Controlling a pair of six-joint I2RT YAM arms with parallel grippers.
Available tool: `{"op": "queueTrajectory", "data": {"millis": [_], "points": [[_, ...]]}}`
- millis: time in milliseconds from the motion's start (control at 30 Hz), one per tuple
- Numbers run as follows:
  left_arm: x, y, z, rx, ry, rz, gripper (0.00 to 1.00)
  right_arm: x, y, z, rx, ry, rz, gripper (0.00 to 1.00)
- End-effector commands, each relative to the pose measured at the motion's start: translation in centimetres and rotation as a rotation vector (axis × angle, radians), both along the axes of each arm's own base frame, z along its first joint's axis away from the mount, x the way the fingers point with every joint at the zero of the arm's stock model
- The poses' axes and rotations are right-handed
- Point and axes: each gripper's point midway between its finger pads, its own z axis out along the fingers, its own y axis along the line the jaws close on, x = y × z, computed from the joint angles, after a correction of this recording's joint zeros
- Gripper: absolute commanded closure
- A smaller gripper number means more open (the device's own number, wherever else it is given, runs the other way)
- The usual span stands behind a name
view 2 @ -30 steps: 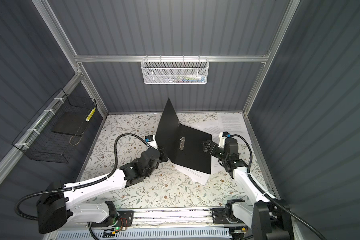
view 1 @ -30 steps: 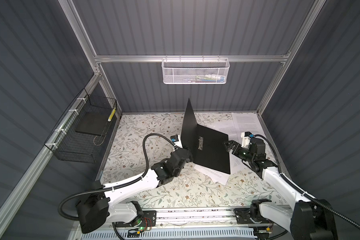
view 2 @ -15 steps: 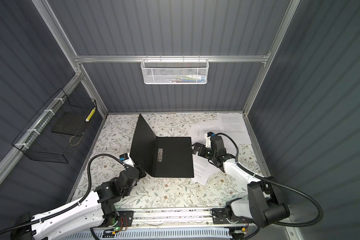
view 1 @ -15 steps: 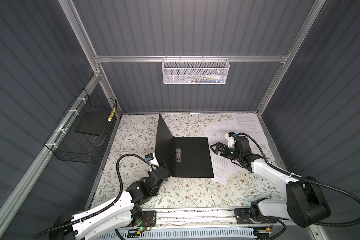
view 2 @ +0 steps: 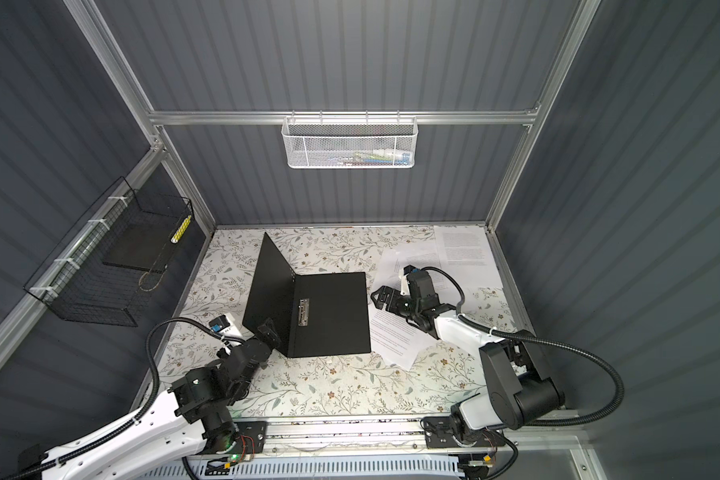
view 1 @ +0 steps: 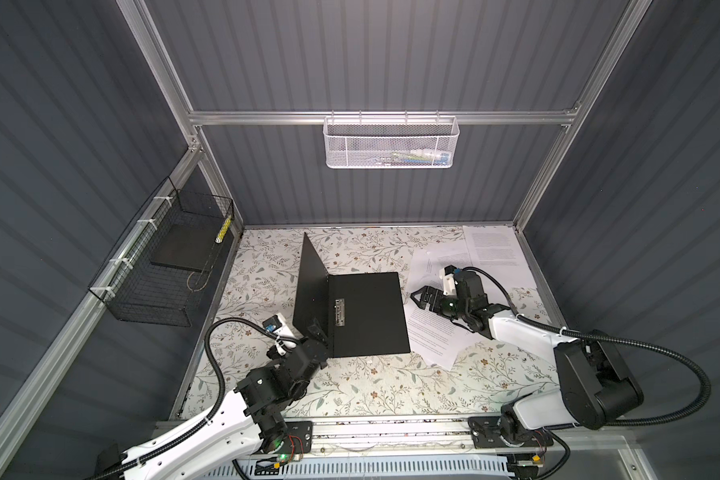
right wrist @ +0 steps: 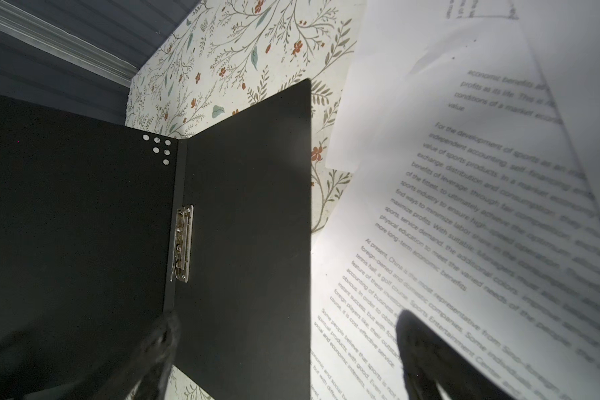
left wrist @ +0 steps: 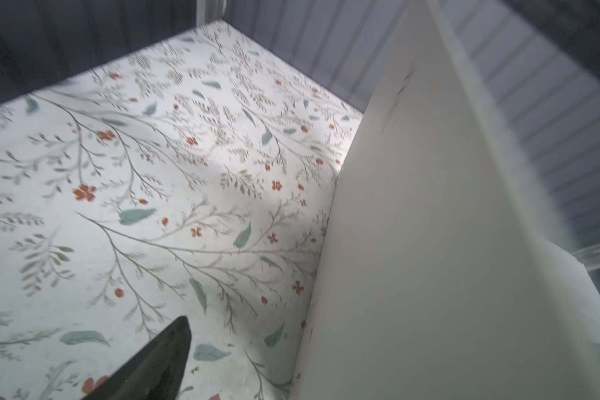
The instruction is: Put the files into the folder
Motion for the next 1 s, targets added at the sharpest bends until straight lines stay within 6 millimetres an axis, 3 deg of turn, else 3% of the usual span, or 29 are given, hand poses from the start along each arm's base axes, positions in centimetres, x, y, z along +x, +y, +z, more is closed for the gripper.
{"op": "queueTrajectory", "data": {"millis": [0,100,200,333,400,500,633,767,967], "points": [[-0.6,3.8,4.3,0.067,-0.069,0.153,0.0,0.9,0.4,1.5,0.011,-0.035,-0.009,0.04],[-1.2,5.6,7.6,0.094,-0.094,0.245,0.0,0.8,0.9,1.8,0.005,-0.038,0.008,0.05],[-0.3,4.4,11.0,0.185,-0.094,0.2,0.0,0.6,1.9,2.4,-0.003,-0.049,0.042,0.05],[3.0,-3.8,12.9,0.311,-0.073,-0.154,0.0,0.2,4.5,3.3,-0.027,-0.06,0.115,0.06],[3.5,-5.7,12.1,0.307,-0.02,-0.218,0.0,0.0,6.0,3.3,-0.033,-0.052,0.148,0.07],[4.3,-8.8,9.9,0.336,0.081,-0.338,0.0,-0.6,8.3,3.1,-0.035,-0.033,0.204,0.1],[5.7,-9.7,4.1,0.177,0.332,-0.44,0.0,-1.4,12.3,2.7,-0.022,-0.013,0.297,0.15],[7.1,-7.1,-1.4,-0.158,0.485,-0.446,0.0,-2.4,15.6,1.9,0.002,0.031,0.386,0.22],[7.8,-1.5,-8.0,-0.438,0.587,-0.298,0.0,-3.3,19.7,0.8,0.017,0.078,0.46,0.29]]}}
